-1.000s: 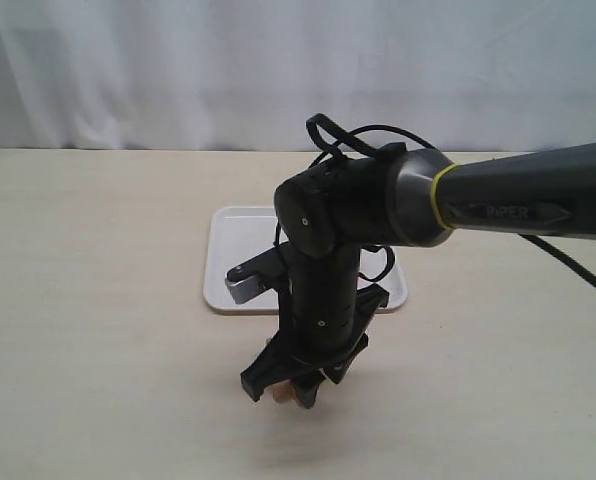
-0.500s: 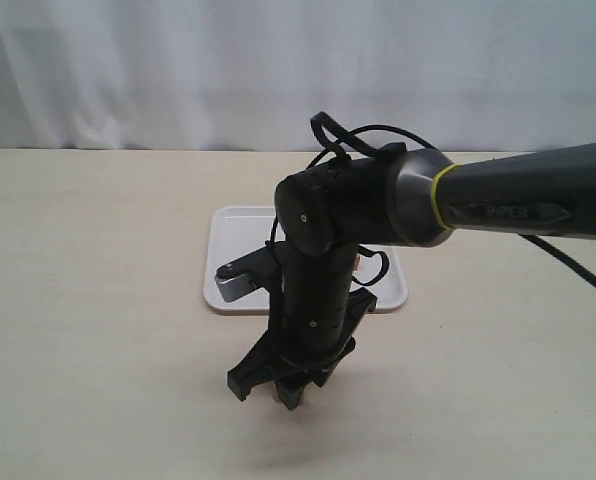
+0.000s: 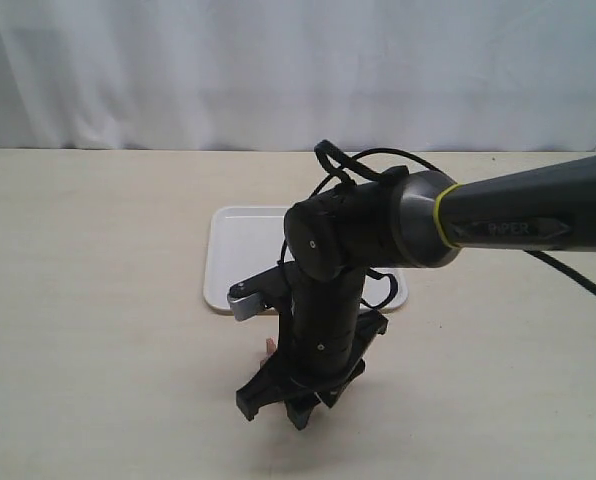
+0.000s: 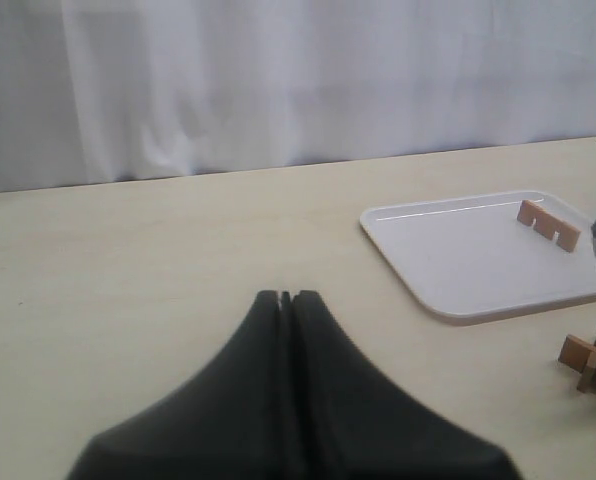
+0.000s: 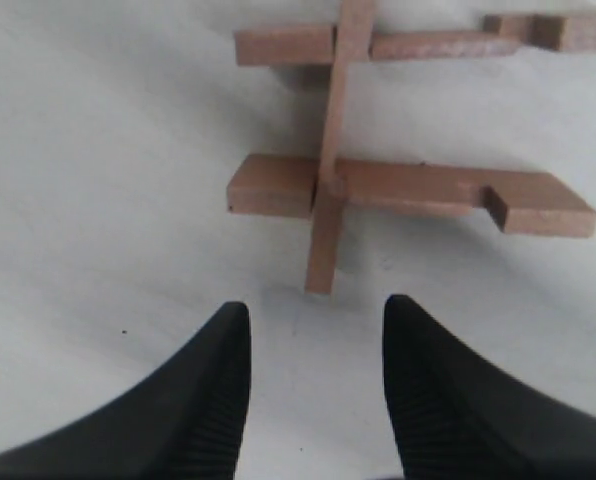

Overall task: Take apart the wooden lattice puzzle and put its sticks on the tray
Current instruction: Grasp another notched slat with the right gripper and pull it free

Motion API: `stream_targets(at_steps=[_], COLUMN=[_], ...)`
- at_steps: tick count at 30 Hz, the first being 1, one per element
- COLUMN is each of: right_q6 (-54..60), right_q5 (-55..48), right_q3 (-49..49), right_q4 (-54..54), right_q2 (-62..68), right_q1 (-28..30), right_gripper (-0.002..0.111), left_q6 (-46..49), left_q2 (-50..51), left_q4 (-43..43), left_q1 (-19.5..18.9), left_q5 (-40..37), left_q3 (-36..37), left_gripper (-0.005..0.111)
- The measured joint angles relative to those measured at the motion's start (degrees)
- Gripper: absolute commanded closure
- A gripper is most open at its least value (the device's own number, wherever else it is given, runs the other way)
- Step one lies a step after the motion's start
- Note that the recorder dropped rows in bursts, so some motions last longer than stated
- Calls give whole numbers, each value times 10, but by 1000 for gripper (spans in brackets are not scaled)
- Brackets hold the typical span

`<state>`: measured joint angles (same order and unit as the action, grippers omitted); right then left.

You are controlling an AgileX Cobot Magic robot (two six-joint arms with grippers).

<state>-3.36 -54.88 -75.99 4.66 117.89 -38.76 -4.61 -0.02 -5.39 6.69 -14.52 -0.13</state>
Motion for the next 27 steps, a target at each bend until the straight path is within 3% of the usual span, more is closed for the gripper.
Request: stream_targets(at_steps=[5,16,27], right_q6=[-1,-1,-2], right_q5=[40,51,52], right_q3=[8,8,8], right_q4=[0,0,0], right_q2=[0,0,0], right_q1=[0,0,0], right_gripper=[70,103,104], left_q6=[0,0,0], left_q2=[0,0,0], left_q4=[0,0,0], left_q1=[0,0,0], left_q5=[0,0,0], left_q3=[0,0,0], left_gripper=[107,107,107])
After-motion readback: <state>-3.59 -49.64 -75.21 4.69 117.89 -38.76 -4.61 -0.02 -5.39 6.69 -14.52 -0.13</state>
